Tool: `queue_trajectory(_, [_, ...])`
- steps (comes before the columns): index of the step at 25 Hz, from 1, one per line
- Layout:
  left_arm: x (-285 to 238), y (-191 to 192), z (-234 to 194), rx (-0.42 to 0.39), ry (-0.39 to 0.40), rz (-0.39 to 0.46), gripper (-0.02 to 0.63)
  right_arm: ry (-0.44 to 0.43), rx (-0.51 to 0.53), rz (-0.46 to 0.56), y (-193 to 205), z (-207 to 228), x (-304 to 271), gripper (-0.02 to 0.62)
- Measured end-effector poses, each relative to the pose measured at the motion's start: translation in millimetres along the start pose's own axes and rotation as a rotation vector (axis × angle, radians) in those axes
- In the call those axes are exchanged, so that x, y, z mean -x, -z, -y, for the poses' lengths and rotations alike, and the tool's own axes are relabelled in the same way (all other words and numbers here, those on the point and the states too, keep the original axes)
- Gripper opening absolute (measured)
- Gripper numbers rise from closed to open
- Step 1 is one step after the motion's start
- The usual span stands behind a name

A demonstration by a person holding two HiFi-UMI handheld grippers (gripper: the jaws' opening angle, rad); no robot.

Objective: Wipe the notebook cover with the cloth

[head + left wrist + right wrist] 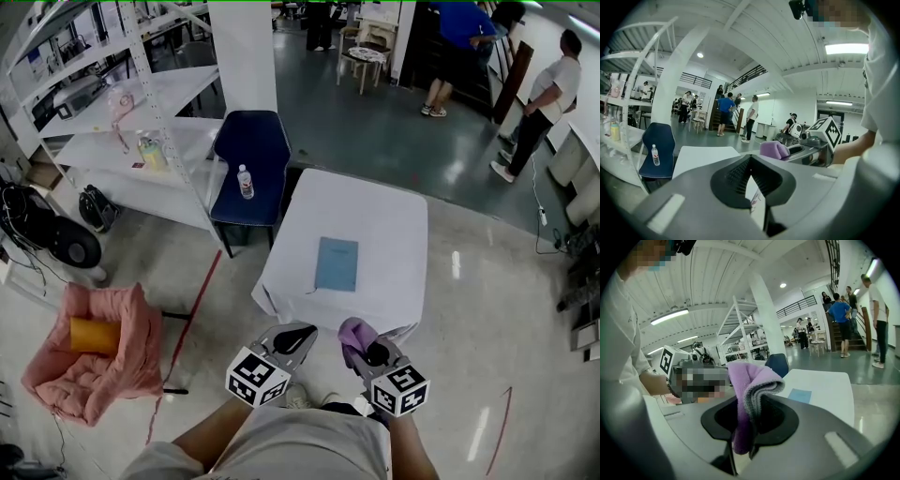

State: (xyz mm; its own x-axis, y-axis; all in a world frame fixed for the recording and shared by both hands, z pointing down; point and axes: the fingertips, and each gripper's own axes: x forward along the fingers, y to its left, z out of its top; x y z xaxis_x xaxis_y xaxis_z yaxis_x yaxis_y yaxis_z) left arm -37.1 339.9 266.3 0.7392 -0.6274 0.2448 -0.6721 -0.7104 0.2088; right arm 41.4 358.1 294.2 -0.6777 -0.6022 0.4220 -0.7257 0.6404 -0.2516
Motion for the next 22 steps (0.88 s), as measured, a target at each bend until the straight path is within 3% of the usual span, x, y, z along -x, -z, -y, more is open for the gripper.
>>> queue_trajectory(14, [2,5,-23,0.016,0.012,-0.006,0.000,0.040,-0.005,0.001,-5,4,-13,0.103])
queue_trajectory(22, [-32,0,-45,0.024,-0.002,-0.004,0.000,0.027,-0.017,-0.002,-11,39,-37,0.104])
